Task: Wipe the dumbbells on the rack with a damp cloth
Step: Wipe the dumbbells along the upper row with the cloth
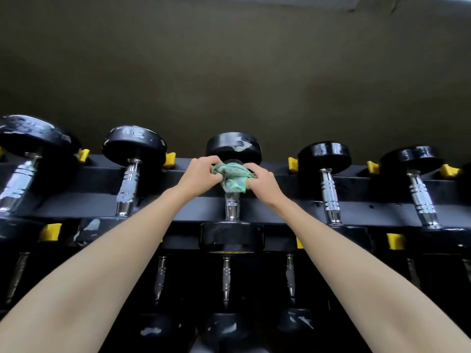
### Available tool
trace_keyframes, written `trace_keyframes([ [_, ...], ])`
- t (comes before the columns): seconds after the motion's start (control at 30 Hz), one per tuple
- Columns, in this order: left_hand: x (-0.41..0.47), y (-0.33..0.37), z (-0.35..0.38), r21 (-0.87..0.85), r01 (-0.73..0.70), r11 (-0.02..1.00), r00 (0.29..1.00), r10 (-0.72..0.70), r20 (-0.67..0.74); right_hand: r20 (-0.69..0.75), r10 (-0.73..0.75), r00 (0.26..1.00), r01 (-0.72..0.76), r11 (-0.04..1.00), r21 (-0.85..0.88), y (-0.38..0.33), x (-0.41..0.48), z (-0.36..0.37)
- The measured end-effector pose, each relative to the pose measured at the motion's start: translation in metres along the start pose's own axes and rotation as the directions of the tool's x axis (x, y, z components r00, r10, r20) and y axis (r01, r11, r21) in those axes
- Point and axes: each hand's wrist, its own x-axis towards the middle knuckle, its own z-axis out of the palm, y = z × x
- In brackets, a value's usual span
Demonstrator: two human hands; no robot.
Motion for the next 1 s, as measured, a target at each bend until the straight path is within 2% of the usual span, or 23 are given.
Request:
trace_keyframes([
  [0.07,0.0,0.001,0.0,-0.042,0.016,0.999,0.999,-0.014,0.031,0.054,0.023,0.998,-0.033,0.981,0.189,-0.001,-0.002,-0.001],
  [0.1,0.001,0.0,0.002,-0.053,0.023,0.998,0.998,-0.02,0.055,0.086,0.013,0.996,-0.03,0.98,0.196,-0.002,-0.003,-0.002],
  [0.2,0.003,-0.001,0.007,-0.076,0.079,0.994,0.987,-0.067,0.147,0.111,0.0,0.994,-0.009,0.997,0.078,-0.003,0.0,-0.001],
  [0.33,0.005,-0.004,0.008,-0.193,0.214,0.958,0.958,-0.167,0.233,0.043,0.017,0.999,-0.021,0.995,0.093,0.002,0.005,0.002],
  [0.5,0.001,-0.008,0.006,-0.191,0.277,0.941,0.92,-0.202,0.337,0.087,0.003,0.996,-0.01,0.997,0.073,0.003,0.002,0.001],
  [0.87,-0.039,0.006,0.003,-0.059,0.276,0.959,0.799,-0.195,0.568,0.156,0.165,0.974,-0.165,0.986,-0.011,0.006,-0.044,0.005],
  [1.0,-0.049,0.012,0.001,-0.029,0.274,0.961,0.77,-0.202,0.606,0.185,0.211,0.96,-0.196,0.976,-0.099,-0.002,-0.057,0.002],
])
